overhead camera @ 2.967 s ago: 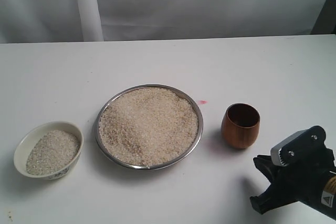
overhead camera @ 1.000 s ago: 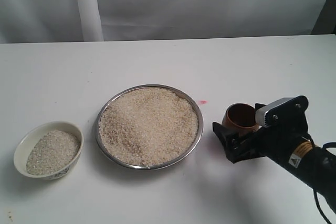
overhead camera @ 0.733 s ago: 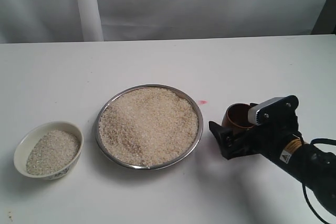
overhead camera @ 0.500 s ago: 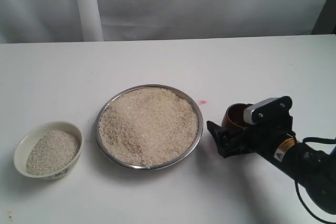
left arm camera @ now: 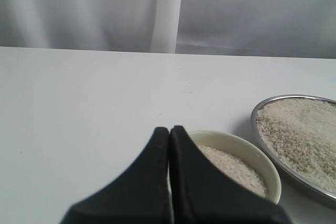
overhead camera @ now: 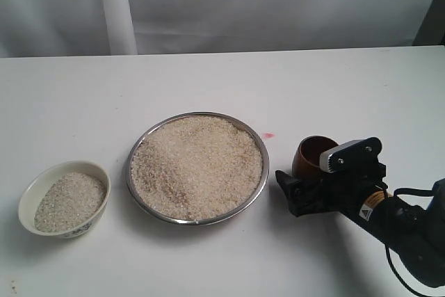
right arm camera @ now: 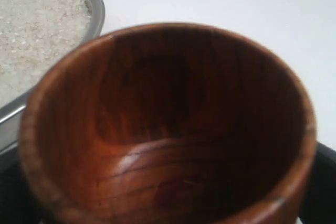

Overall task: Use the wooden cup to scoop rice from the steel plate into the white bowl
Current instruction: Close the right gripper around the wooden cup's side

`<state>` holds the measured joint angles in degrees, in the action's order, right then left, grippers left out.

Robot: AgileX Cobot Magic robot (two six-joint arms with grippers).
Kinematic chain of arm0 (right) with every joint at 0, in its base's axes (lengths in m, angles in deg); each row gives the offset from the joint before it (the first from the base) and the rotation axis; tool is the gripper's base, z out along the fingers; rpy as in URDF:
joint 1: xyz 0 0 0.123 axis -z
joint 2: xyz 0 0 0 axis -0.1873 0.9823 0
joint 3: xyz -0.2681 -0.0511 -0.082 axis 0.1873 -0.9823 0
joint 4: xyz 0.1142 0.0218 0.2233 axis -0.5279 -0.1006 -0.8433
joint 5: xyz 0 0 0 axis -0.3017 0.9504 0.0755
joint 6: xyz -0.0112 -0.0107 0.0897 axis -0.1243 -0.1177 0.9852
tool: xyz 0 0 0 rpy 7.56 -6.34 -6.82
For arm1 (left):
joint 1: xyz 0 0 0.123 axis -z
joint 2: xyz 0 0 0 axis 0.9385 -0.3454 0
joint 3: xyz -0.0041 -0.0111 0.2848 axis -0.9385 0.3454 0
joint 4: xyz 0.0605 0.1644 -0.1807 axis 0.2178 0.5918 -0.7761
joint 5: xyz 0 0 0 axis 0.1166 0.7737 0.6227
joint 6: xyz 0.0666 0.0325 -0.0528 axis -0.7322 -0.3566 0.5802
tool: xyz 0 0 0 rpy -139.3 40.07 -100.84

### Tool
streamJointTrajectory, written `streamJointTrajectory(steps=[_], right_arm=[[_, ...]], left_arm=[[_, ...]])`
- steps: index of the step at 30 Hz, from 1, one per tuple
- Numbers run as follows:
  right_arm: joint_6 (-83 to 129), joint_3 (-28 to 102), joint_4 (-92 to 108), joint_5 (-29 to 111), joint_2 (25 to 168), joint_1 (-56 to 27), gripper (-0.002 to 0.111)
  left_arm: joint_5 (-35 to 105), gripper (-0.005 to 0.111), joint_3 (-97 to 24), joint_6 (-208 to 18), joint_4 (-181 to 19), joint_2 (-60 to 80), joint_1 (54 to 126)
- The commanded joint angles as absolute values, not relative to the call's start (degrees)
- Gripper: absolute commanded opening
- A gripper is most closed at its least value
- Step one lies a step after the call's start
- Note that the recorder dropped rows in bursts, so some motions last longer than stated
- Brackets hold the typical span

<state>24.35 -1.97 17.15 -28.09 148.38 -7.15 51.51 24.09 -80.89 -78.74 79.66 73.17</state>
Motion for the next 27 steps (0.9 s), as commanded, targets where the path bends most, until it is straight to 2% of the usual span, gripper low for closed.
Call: streamJointTrajectory(steps=[1, 24, 27], right_arm=[[23.68, -1.84, 16.86, -28.85, 148.42, -7.51, 0.103], [23.68, -1.23, 17.07, -28.85, 148.31, -7.51, 0.103], [23.68, -1.23, 17.07, -28.85, 147.64, -7.51, 0.096]], left_arm=[[51.19, 0.0, 23.93, -80.55, -79.02, 79.83, 73.41], [51.19, 0.0, 23.93, -80.58, -79.02, 79.83, 73.41], [51.19, 0.0, 23.93, -80.71, -79.02, 79.83, 73.41]])
